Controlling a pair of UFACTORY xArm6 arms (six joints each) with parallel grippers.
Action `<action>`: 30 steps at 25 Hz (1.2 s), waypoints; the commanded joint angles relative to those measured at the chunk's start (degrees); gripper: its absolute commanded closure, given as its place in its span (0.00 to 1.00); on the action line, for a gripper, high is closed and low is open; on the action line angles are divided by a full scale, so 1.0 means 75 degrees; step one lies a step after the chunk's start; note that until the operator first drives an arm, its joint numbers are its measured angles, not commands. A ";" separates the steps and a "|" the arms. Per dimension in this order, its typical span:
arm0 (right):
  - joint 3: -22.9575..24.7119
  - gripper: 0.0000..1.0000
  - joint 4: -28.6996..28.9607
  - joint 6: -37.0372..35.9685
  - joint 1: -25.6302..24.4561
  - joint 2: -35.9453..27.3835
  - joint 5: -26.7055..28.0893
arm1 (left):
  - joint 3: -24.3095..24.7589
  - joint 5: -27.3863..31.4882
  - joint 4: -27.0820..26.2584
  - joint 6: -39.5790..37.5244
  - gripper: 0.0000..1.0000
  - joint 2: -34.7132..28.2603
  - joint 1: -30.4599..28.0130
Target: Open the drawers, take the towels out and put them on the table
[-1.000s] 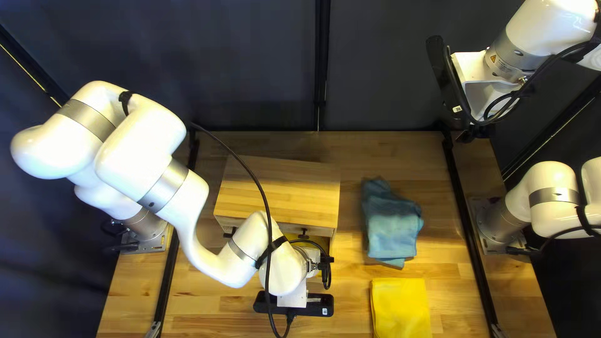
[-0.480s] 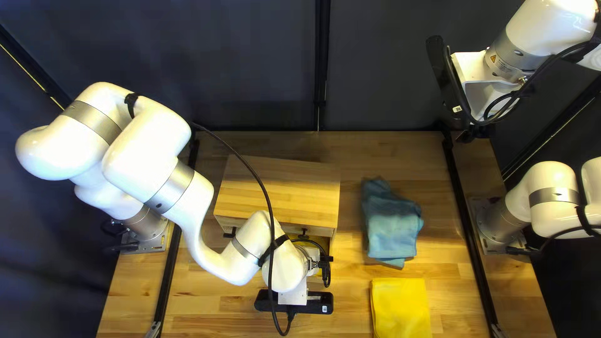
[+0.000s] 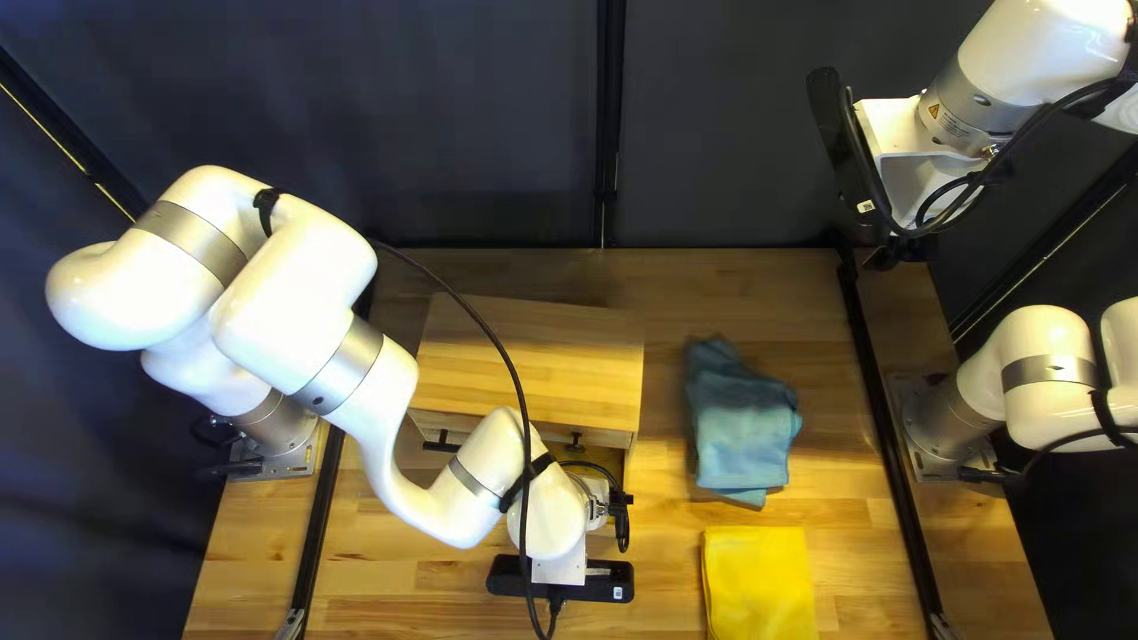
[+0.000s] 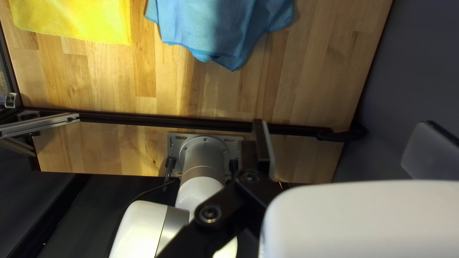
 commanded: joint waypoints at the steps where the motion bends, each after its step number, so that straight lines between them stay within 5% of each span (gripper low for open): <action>1: 0.0000 0.00 0.0000 0.0000 0.0000 0.0000 0.0000 | -0.0102 -0.0041 0.0001 -0.0043 0.00 0.0145 0.0020; 30: 0.0000 0.00 0.0000 0.0000 0.0000 0.0000 0.0000 | 0.0297 -0.0298 -0.0023 0.0167 0.00 0.0034 0.0293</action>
